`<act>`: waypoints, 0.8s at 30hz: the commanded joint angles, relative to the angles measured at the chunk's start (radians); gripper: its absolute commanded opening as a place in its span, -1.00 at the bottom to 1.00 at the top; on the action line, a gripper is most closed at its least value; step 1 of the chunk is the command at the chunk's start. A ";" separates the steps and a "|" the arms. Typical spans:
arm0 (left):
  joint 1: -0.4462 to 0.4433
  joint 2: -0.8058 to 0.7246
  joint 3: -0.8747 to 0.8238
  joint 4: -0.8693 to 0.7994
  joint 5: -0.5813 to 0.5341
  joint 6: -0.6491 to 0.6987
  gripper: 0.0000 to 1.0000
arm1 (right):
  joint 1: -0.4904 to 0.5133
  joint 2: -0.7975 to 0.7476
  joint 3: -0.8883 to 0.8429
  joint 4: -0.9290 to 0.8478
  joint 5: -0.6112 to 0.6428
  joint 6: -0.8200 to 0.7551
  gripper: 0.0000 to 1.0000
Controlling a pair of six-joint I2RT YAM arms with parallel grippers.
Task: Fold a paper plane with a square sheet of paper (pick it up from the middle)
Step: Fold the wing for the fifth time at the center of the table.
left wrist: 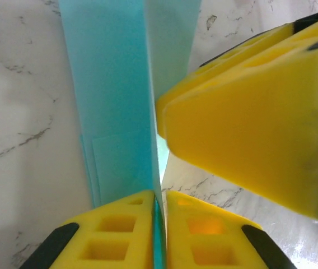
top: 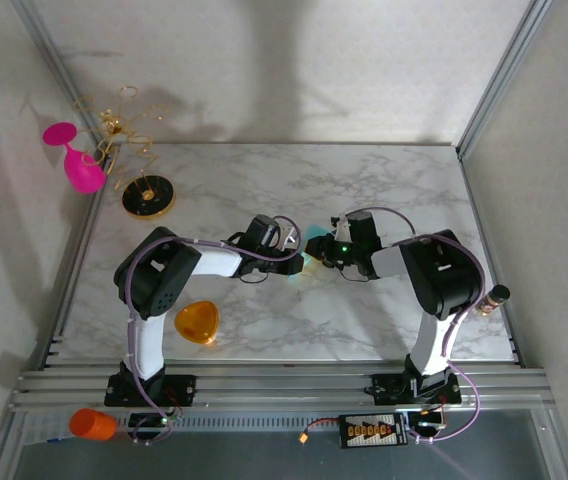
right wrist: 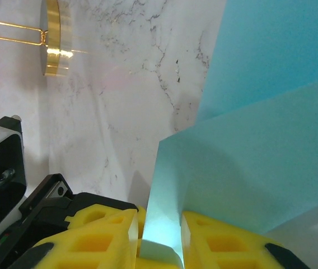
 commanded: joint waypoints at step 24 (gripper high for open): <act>0.018 0.076 -0.007 -0.078 -0.018 -0.020 -0.83 | 0.012 0.032 0.061 -0.104 0.023 -0.067 -0.43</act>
